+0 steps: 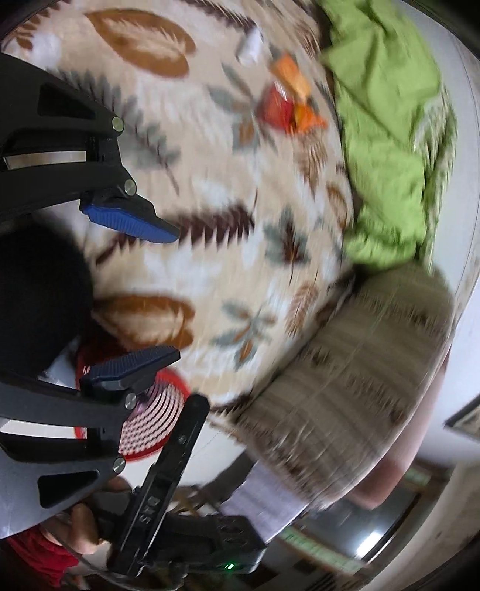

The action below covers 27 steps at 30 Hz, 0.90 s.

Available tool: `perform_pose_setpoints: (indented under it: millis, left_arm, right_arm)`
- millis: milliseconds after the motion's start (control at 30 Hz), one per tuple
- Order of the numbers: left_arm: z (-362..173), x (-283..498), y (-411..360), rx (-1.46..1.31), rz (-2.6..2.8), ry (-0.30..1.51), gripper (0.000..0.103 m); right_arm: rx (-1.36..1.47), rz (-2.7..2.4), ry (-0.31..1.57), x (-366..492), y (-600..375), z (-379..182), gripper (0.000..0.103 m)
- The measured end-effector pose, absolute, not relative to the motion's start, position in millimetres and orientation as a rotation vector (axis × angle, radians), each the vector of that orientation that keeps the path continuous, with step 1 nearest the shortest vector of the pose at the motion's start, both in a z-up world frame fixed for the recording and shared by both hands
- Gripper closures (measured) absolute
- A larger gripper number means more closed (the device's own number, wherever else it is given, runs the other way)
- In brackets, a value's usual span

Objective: Collect trash
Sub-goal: 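Move both empty tools back toward the trash on the bed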

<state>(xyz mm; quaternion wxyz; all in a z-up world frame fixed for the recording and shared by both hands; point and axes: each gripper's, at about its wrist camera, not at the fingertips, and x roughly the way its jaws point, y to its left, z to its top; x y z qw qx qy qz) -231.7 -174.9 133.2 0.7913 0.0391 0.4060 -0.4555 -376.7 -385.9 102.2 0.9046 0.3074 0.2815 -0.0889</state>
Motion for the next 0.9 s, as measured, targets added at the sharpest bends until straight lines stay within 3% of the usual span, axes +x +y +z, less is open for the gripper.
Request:
perform_pose_setpoints:
  millis: [467,900]
  left_arm:
    - [107.2,-157.9,-86.4,-0.024,-0.664,0.884,0.046]
    - [77.0,-82.9,-47.7,-0.136,-0.416,0.905,0.046]
  right_arm:
    - [0.516,-0.011,0.693,-262.2,-310.6,93.1,0.052]
    - [0.469,0.02,0.771,-221.7,-289.6,74.4,0.052]
